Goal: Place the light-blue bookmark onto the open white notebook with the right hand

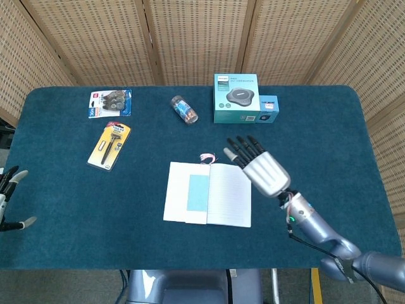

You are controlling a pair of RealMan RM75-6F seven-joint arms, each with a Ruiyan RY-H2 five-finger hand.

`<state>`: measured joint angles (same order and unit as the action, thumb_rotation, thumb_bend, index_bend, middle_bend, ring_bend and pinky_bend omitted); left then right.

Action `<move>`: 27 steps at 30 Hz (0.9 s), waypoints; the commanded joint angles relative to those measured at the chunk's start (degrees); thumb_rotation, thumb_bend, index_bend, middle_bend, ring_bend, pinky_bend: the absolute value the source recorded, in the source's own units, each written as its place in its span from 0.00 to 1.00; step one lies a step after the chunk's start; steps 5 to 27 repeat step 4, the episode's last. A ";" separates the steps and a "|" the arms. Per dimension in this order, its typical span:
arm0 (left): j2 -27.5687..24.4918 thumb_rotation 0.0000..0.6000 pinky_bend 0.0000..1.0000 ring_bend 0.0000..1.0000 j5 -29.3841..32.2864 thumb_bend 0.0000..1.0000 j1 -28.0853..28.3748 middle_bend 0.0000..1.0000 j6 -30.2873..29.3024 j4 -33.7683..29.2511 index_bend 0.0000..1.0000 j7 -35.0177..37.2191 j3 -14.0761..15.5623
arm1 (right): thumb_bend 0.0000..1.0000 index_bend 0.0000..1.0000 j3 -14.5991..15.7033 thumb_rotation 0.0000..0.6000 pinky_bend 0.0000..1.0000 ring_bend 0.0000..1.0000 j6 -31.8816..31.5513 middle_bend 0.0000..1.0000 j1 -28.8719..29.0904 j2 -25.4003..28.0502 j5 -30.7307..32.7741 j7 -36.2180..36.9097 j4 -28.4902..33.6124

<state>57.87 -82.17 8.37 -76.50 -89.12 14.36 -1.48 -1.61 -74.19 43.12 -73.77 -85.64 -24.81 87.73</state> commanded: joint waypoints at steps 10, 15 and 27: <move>1.88 1.00 0.00 0.00 -0.03 0.00 -1.47 0.00 -4.39 1.01 0.00 -1.92 -1.32 | 0.00 0.00 1.52 1.00 0.05 0.00 -15.62 0.00 -17.06 4.04 1.47 20.37 -4.96; 1.88 1.00 0.00 0.00 -0.03 0.00 -1.47 0.00 -4.39 1.01 0.00 -1.92 -1.32 | 0.00 0.00 1.52 1.00 0.05 0.00 -15.62 0.00 -17.06 4.04 1.47 20.37 -4.96; 1.88 1.00 0.00 0.00 -0.03 0.00 -1.47 0.00 -4.39 1.01 0.00 -1.92 -1.32 | 0.00 0.00 1.52 1.00 0.05 0.00 -15.62 0.00 -17.06 4.04 1.47 20.37 -4.96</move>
